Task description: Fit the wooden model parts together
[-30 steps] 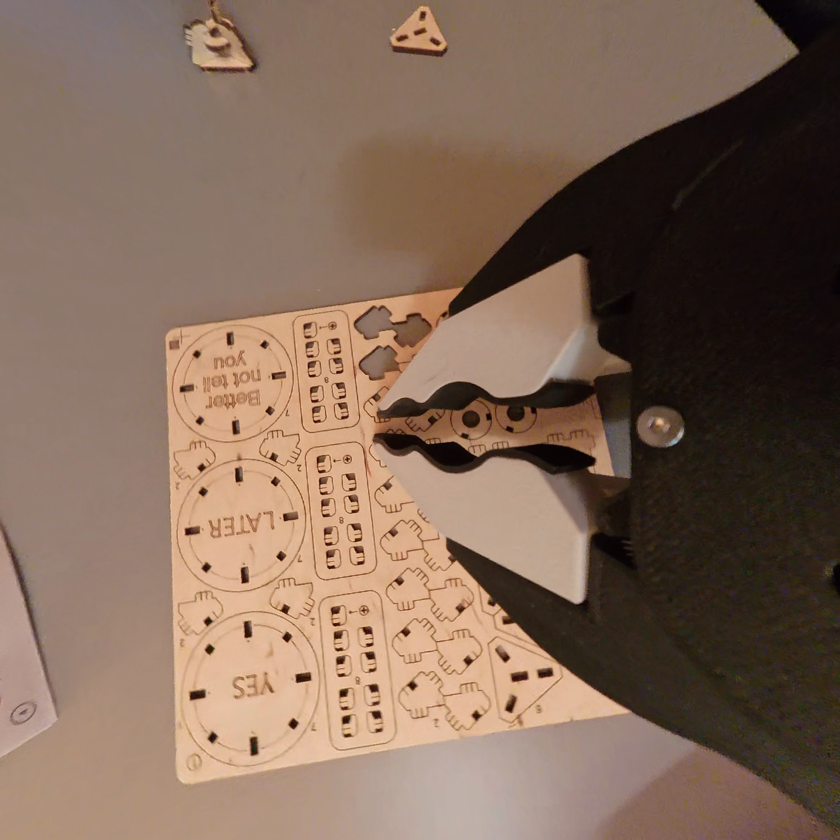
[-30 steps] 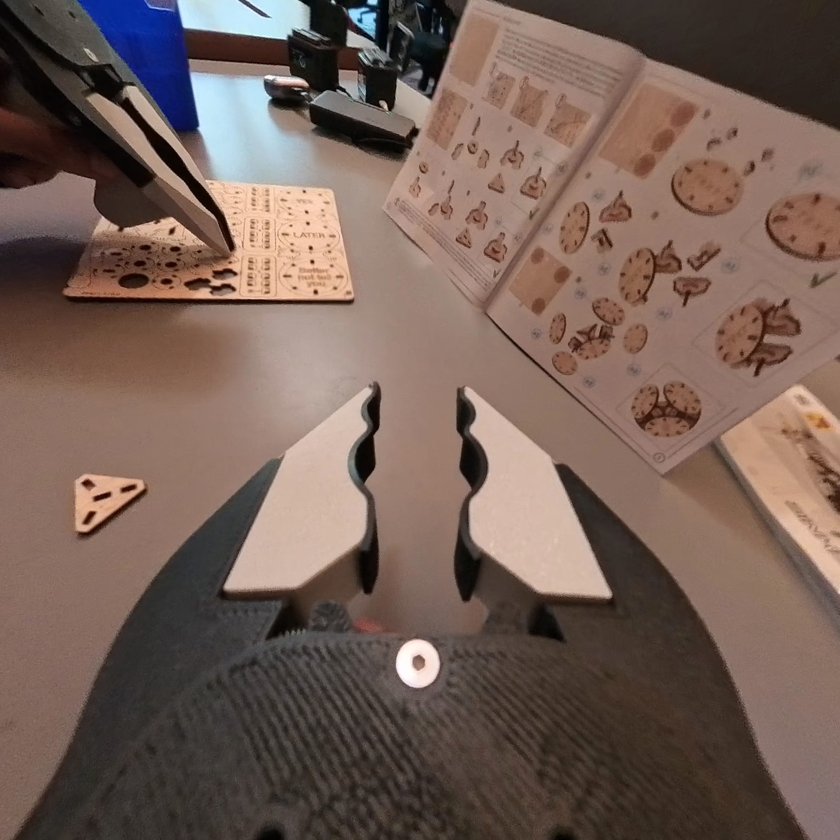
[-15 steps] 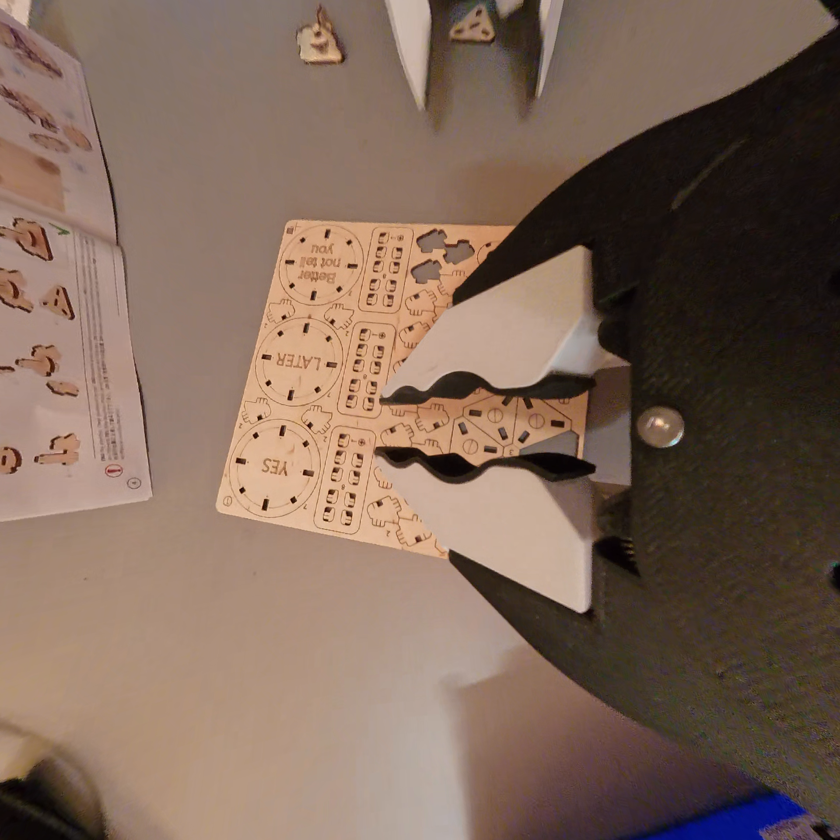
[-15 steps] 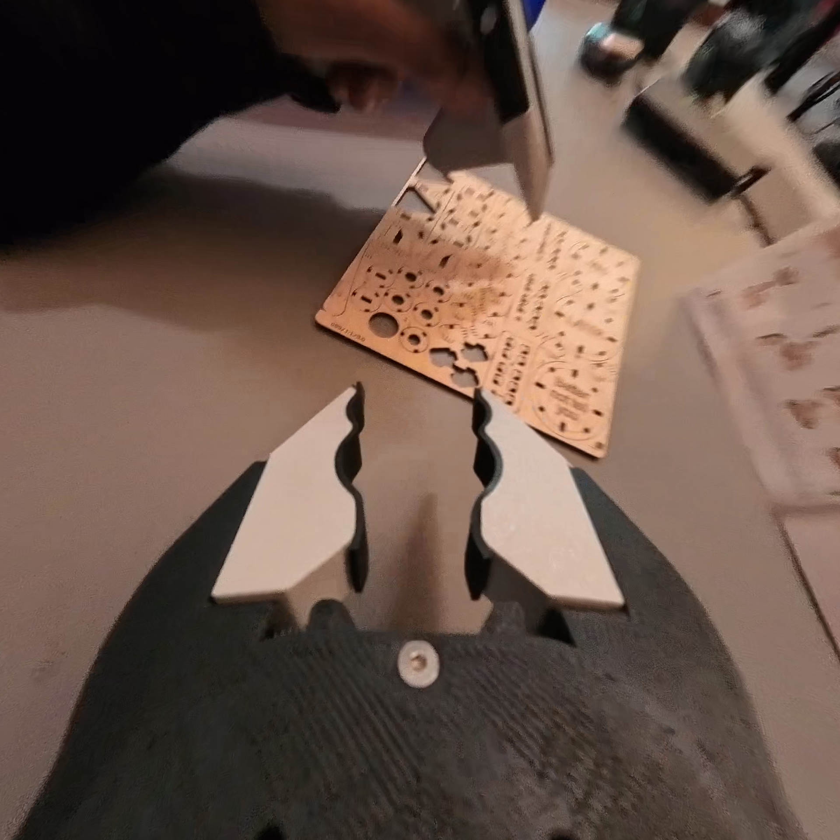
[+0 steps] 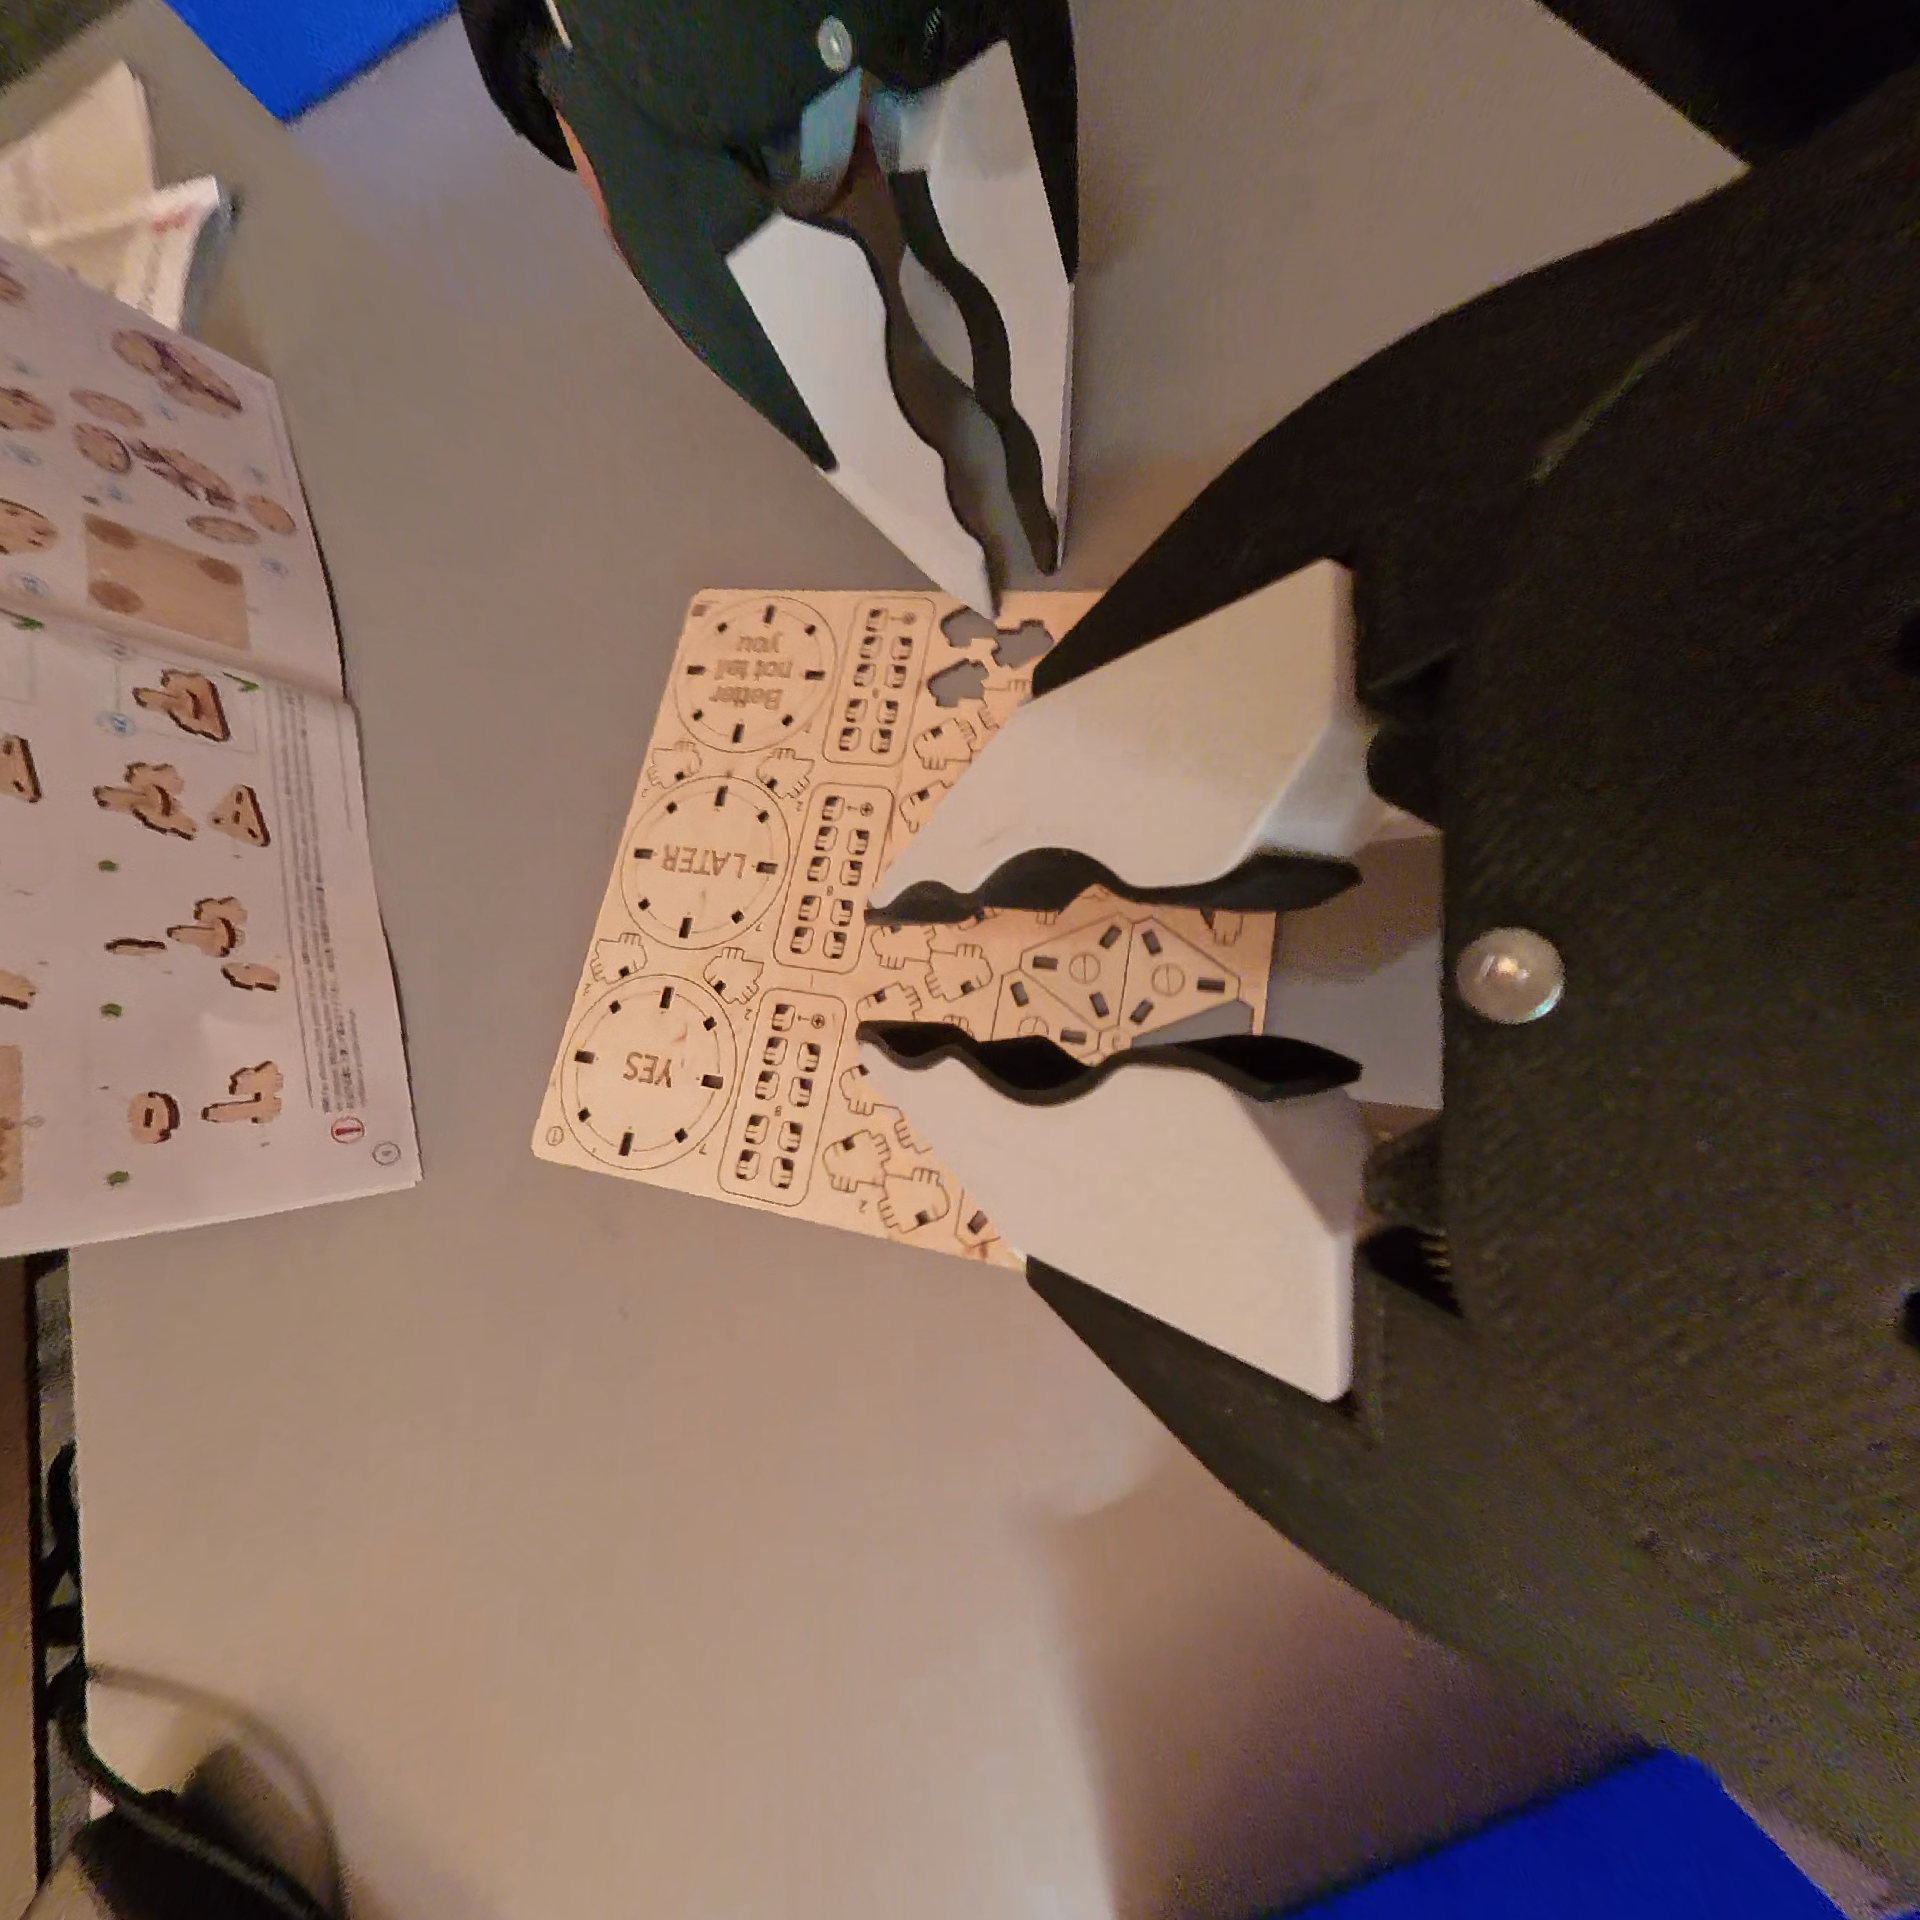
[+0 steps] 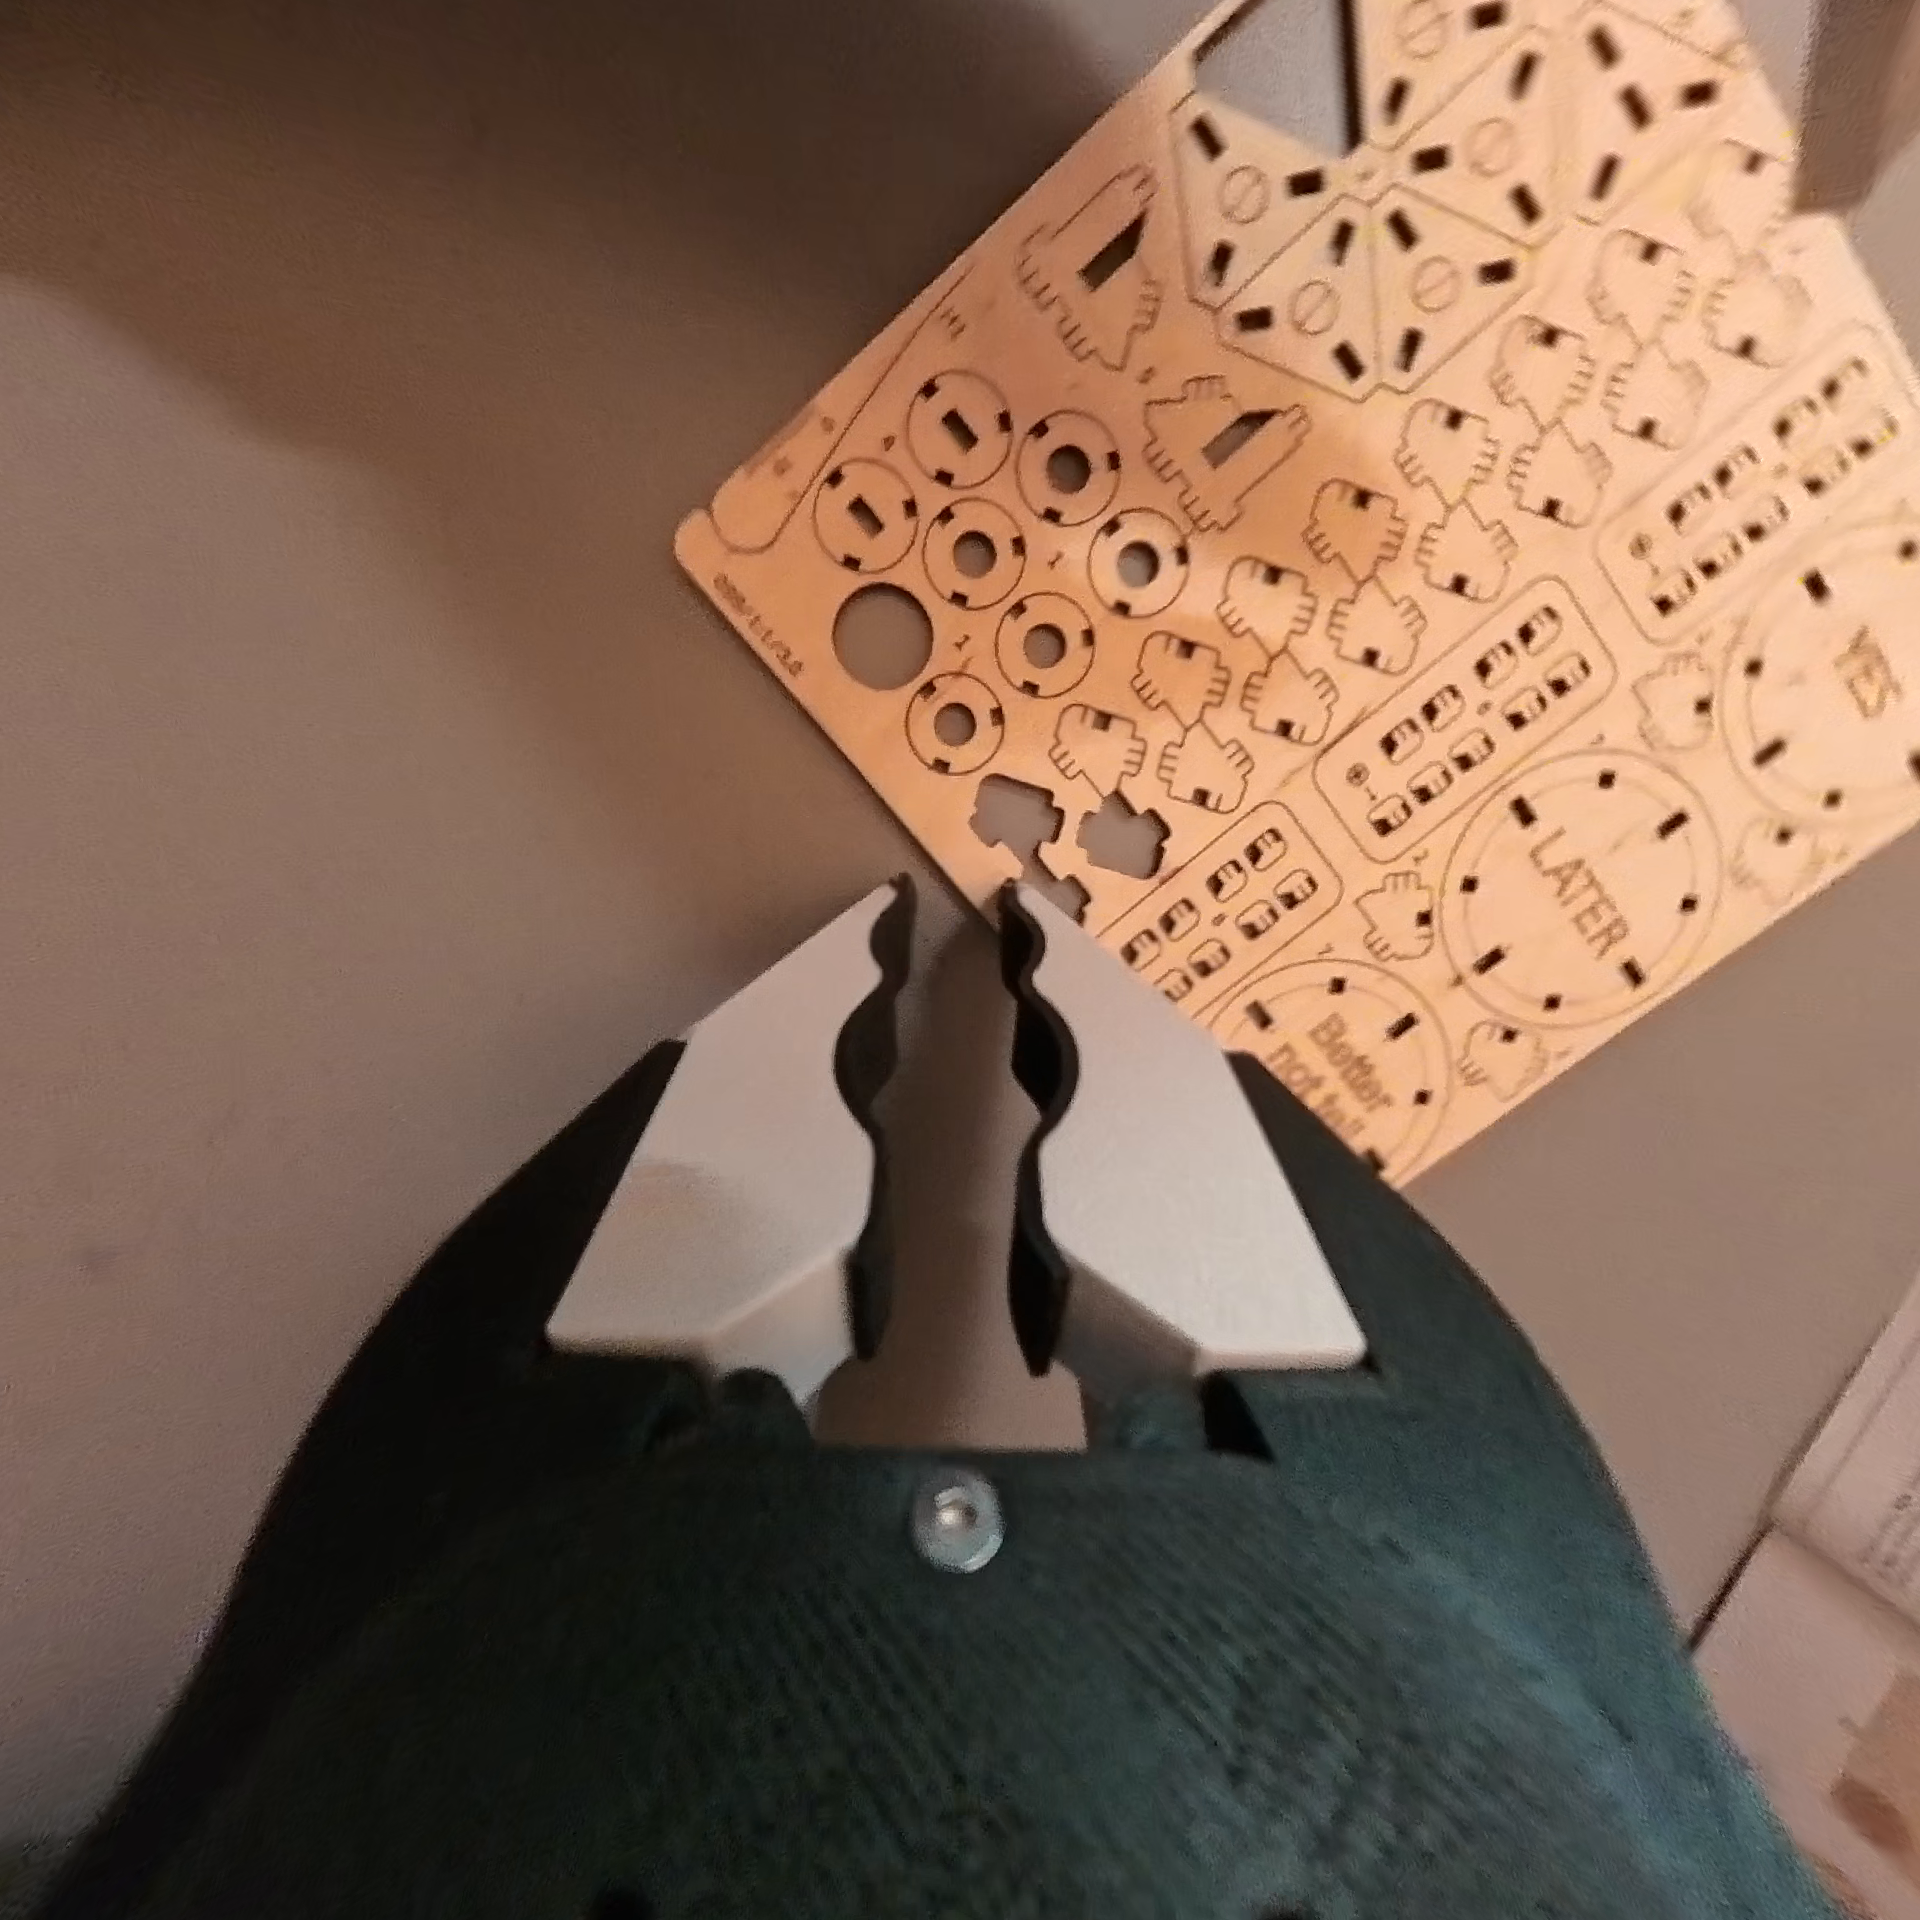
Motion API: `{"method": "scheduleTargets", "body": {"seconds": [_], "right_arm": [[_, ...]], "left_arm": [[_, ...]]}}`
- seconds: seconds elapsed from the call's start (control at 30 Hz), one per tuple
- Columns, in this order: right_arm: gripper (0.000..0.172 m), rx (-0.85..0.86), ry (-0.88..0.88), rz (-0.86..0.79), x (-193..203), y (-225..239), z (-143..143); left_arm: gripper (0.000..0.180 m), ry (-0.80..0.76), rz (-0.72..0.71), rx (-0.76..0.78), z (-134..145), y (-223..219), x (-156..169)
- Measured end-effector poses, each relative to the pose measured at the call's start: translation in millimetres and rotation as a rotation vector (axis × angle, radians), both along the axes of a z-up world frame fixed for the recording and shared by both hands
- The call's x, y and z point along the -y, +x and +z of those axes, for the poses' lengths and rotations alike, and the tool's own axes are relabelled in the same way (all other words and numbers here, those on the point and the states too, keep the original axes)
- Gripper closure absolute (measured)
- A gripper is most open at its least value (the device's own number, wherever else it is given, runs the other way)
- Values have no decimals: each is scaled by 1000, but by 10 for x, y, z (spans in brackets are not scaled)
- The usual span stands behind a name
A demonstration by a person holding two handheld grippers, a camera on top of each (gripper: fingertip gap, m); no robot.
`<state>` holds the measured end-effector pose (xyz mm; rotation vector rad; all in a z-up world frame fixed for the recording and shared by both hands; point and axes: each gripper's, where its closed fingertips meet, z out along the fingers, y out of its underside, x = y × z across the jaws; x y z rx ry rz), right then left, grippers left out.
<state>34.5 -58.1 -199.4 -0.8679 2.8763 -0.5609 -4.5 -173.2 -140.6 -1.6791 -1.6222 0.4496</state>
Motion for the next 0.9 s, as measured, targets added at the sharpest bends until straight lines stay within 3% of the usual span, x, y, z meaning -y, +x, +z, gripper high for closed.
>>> {"method": "scheduleTargets", "body": {"seconds": [0.07,0.2,0.47,0.57,0.67,0.8,0.9], "right_arm": [[166,-20,50,21,-1,35,-8],[167,-53,77,26,7,52,-11],[168,-68,-93,26,44,56,217],[168,-70,-164,6,37,-9,387],[170,-51,-219,-9,-1,-62,506],[172,-7,-299,-22,-32,-80,632],[172,6,-319,-39,-44,-111,609]], "left_arm": [[163,17,-15,-3,-3,-1,-22],[163,33,-45,-15,19,-7,-71],[158,8,-100,-65,133,3,-191],[146,-24,-205,-122,266,57,-377],[128,-185,-310,-170,347,187,-544],[113,-309,-405,-251,174,512,-823],[113,-380,-371,-242,-130,718,-815]]}}
